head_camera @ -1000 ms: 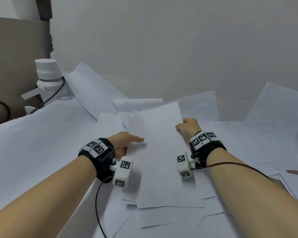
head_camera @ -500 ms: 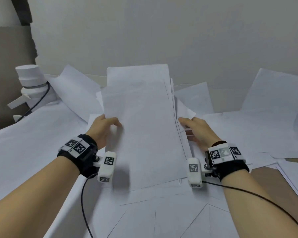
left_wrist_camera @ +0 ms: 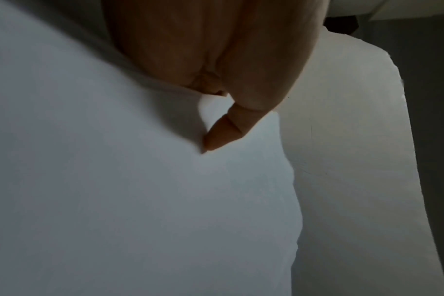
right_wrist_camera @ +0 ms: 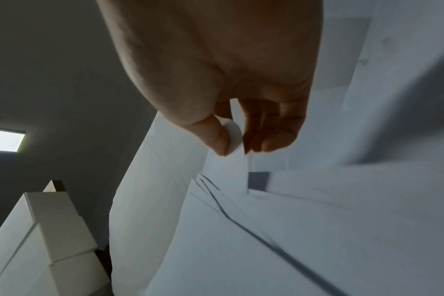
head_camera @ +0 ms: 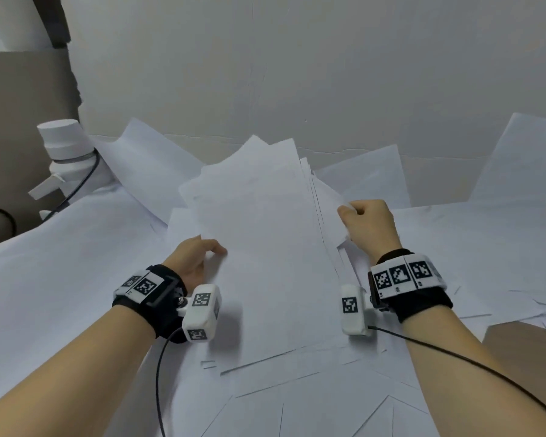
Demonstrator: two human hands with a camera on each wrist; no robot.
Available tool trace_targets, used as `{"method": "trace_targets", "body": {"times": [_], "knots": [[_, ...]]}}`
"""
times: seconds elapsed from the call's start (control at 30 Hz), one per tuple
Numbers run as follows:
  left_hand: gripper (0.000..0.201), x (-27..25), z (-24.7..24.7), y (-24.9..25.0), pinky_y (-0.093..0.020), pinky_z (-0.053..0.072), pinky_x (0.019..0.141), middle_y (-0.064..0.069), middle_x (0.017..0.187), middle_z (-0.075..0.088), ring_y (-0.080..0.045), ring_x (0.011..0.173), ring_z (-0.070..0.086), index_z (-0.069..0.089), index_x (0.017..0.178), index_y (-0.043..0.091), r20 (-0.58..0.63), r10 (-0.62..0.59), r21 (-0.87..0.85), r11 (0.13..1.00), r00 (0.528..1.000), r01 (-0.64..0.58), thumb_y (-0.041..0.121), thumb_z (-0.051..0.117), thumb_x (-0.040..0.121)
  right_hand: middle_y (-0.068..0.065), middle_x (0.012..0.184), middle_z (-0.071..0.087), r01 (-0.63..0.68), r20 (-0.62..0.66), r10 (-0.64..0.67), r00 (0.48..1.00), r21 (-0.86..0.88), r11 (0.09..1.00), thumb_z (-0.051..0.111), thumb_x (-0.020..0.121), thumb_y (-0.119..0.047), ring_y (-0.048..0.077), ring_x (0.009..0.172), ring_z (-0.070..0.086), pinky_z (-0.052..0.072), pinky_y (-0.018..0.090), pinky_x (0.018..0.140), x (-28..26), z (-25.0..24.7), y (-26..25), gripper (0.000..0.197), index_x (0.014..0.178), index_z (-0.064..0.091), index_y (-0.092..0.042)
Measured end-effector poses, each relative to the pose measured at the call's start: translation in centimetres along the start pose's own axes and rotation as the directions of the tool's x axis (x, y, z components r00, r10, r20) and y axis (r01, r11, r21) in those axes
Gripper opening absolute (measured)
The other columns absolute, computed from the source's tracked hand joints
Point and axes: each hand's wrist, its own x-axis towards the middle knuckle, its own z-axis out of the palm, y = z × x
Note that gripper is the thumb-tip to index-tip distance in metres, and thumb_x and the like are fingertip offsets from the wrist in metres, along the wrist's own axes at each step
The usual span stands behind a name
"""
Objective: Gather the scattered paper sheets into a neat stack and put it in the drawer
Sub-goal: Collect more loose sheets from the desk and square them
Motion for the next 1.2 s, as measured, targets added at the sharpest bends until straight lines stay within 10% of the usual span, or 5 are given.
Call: {"method": "trace_targets", "body": {"times": [0.3,0.57,0.7,0.93,1.2], "knots": [[0.008,0.9,-0.5,-1.1,-0.029,0.055,0.047,-0.013,0.077,0.063,-0.024,0.050,0.066,0.058,0.100,-0.002,-0.045,-0.078,-0.299,0.952,0.996,0.061,0.001,0.057,0.092,0.012,0.069,0.042,-0.216,0.367,0.199,0.909,0.006,0.976,0.067,0.068,-0.016,0.024,0.061,0.043,0.037,0.037,0.062,0.1,-2.7,1.6,0.017,0.064,0.054,-0.007],[0.040,0.1,1.7,-0.6,-0.042,0.057,0.052,-0.023,0.094,0.069,-0.035,0.063,0.070,0.052,0.128,-0.007,0.029,-0.070,-0.130,0.989,0.997,0.073,-0.003,0.063,0.091,0.013,0.081,0.045,-0.289,0.447,0.340,0.828,-0.179,0.940,0.063,0.077,-0.014,0.027,0.067,0.045,0.041,0.037,0.063,-0.2,-2.0,1.6,0.013,0.077,0.058,-0.001],[0.029,-0.4,1.4,-0.6,-0.034,0.057,0.053,-0.019,0.092,0.070,-0.029,0.066,0.071,0.059,0.116,0.001,0.078,0.058,-0.050,0.997,0.995,-0.054,-0.013,0.057,0.090,0.013,0.097,0.064,-0.365,0.376,0.358,0.855,-0.055,0.929,0.063,0.094,-0.020,0.023,0.069,0.061,0.052,0.032,0.059,0.1,-2.2,2.2,0.045,0.135,0.049,-0.007],[0.023,-1.0,1.5,-0.4,-0.037,0.057,0.069,-0.014,0.087,0.068,-0.028,0.072,0.069,0.066,0.097,0.007,0.214,0.216,-0.060,0.976,0.953,-0.208,-0.002,0.069,0.075,0.009,0.121,0.069,-0.381,0.444,0.321,0.837,0.051,0.923,0.078,0.065,-0.069,0.026,0.107,0.068,0.053,0.045,0.096,0.4,-2.3,1.8,0.088,0.126,0.057,-0.009],[0.044,-0.6,4.4,-0.1,-0.041,0.057,0.086,-0.011,0.121,0.072,-0.028,0.103,0.072,0.061,0.129,0.013,0.294,0.212,-0.023,0.976,0.932,-0.215,0.019,0.075,0.088,0.007,0.107,0.075,-0.323,0.444,0.193,0.875,0.238,0.916,0.078,0.082,-0.029,0.030,0.096,0.073,0.059,0.049,0.082,-0.6,-1.5,0.1,0.042,0.119,0.063,-0.015]]}}
